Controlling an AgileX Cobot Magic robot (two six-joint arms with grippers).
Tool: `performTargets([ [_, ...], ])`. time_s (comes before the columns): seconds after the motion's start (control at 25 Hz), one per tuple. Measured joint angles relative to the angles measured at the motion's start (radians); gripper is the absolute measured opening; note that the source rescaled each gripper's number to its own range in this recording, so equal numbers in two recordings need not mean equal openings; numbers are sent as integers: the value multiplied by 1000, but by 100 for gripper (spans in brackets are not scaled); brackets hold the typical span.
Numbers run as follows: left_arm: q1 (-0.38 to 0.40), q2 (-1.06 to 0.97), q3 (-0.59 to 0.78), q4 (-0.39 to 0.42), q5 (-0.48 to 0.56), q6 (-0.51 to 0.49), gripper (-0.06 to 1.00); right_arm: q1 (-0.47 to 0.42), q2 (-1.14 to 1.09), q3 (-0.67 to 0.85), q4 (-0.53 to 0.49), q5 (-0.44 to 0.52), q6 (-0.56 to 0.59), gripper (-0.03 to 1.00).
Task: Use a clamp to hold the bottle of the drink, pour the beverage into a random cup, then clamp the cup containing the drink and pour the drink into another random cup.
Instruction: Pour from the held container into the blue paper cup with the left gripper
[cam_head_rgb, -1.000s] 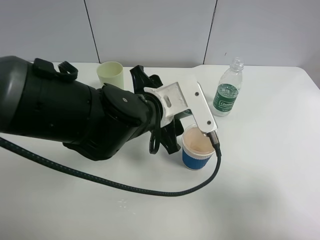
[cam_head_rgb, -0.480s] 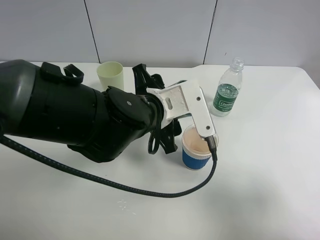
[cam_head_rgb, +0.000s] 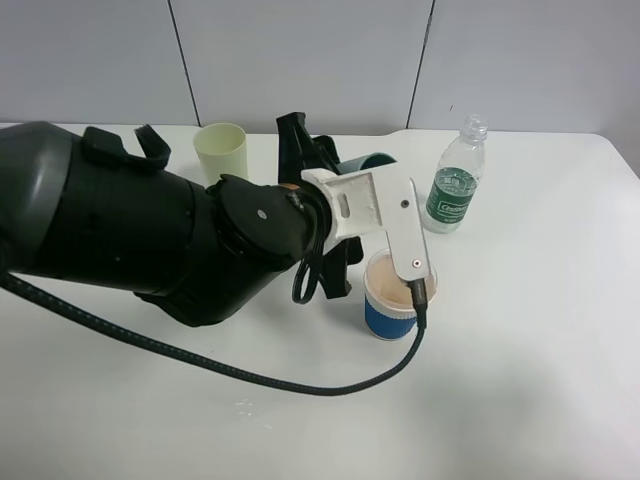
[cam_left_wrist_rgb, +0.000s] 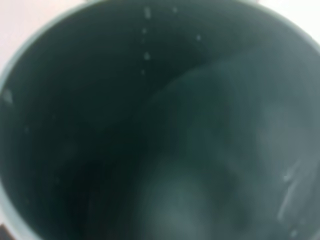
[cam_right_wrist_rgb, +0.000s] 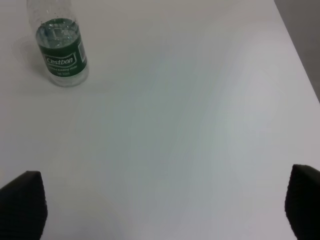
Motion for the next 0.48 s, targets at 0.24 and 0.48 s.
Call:
performTargets([
  [0.24, -8, 0, 0, 27, -8, 10, 2, 0, 0, 0, 0, 0, 0, 100],
  [0.48, -8, 0, 0, 38, -15, 76, 2, 0, 0, 0, 0, 0, 0, 100],
])
